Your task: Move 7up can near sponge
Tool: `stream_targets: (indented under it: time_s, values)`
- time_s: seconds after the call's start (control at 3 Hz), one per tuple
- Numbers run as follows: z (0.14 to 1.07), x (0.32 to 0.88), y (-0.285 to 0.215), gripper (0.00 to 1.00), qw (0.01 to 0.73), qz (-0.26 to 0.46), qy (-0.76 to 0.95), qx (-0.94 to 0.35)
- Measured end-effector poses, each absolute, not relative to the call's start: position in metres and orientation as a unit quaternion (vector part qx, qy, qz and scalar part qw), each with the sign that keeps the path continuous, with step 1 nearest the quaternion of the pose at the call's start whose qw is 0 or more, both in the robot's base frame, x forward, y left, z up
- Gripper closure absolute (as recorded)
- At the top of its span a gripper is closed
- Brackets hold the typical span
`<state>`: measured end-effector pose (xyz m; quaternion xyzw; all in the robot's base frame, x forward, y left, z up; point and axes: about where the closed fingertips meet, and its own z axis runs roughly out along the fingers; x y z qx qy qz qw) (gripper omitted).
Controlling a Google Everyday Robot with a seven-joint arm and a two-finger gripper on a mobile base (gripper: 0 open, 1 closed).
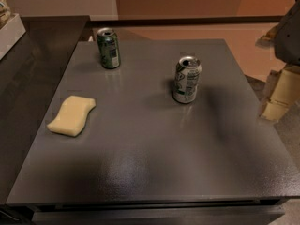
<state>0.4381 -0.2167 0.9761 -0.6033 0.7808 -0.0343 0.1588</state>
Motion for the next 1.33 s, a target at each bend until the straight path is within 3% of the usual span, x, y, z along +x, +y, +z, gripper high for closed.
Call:
stream_targets:
  time_s: [0.67,1.33]
  values:
    - [0.970,0.452,-0.208,0.00,0.167,-0.028,0.786,-0.595]
    - [0.947,0.501,-0.184,0.00,0.225,0.016,0.812,-0.539]
